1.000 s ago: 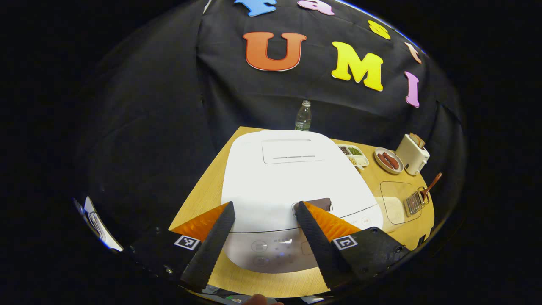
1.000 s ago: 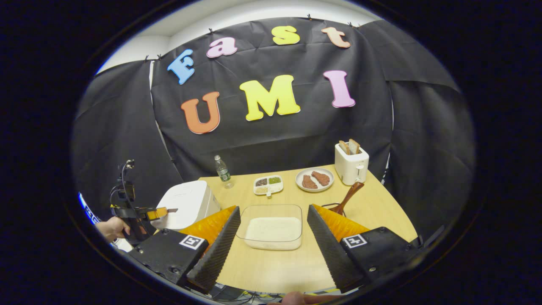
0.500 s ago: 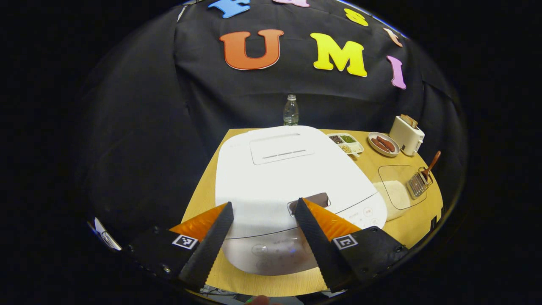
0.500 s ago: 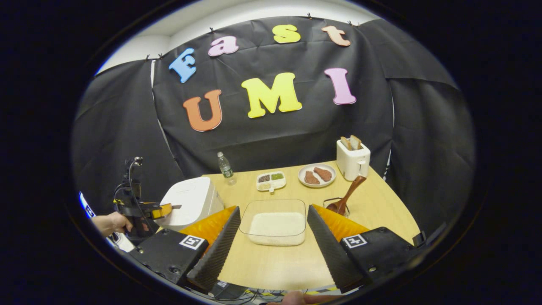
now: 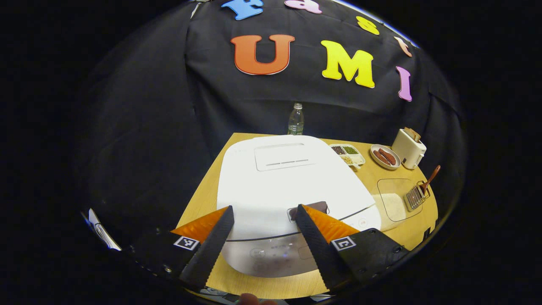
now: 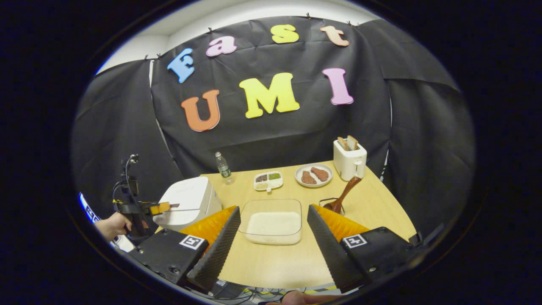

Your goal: Close the left gripper, press the button to open the rice cooker; take a wooden spoon from the chopstick holder with the right hand, scoop a spoonful of rice and pour it into the rice cooker, then put the wooden spoon back into the chopstick holder.

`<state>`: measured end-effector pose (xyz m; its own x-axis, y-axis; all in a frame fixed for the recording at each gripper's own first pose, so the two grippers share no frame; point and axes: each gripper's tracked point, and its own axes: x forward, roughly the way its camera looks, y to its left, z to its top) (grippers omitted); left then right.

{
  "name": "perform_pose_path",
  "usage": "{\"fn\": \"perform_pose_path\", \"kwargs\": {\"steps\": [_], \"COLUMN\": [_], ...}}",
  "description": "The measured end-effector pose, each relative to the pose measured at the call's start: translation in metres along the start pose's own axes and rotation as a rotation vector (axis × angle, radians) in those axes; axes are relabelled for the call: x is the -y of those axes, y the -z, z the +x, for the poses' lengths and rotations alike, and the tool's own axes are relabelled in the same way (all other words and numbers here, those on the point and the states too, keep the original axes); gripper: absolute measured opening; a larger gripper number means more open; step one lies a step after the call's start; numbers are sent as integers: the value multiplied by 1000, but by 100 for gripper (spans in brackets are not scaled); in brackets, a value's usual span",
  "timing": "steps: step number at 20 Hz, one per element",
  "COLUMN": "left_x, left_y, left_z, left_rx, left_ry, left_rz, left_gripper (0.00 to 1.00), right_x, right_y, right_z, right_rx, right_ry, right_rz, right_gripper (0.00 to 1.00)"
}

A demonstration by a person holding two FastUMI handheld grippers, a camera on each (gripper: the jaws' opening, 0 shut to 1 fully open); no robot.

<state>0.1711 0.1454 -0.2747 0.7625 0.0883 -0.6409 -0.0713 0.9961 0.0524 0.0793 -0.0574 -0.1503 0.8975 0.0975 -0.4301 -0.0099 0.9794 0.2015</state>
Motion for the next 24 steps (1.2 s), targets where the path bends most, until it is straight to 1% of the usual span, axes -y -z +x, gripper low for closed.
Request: {"fn": "perform_pose_path", "kwargs": {"steps": [3,6,7,12,14,17,20,21,22,24], "left_x": [6,21,27,31,34,34,33,32,29,27], "left_y": [1,3,4,8,8,9,2,3,2,1], "left_z": [-3,-4,-2,5,5,7,7,7,7,5], "left_rx": [-5,-1,-9,-62,-55,-54,-14,-14,-15,-18], "left_ry": [-4,8,15,-1,2,-1,1,-3,-16,-43], "left_rz": [-51,-17,-17,-29,-40,-20,-23,-14,-11,-46], "left_gripper": [98,97,98,98,99,99,99,97,98,99], "right_x": [-2,-5,-7,-3,-3,-9,-14,-12,-10,-4], "right_y": [2,5,4,0,6,14,10,5,2,-3], "right_z": [0,3,4,7,12,19,21,22,22,25], "right_rx": [-1,-14,-15,-3,-15,-36,-30,-21,-15,-7], "right_ry": [-5,-18,-23,-24,-28,-50,-71,-72,-75,-78], "right_rz": [-4,-1,1,3,10,32,33,30,26,14], "right_gripper": [99,100,100,99,99,100,100,100,100,100]}}
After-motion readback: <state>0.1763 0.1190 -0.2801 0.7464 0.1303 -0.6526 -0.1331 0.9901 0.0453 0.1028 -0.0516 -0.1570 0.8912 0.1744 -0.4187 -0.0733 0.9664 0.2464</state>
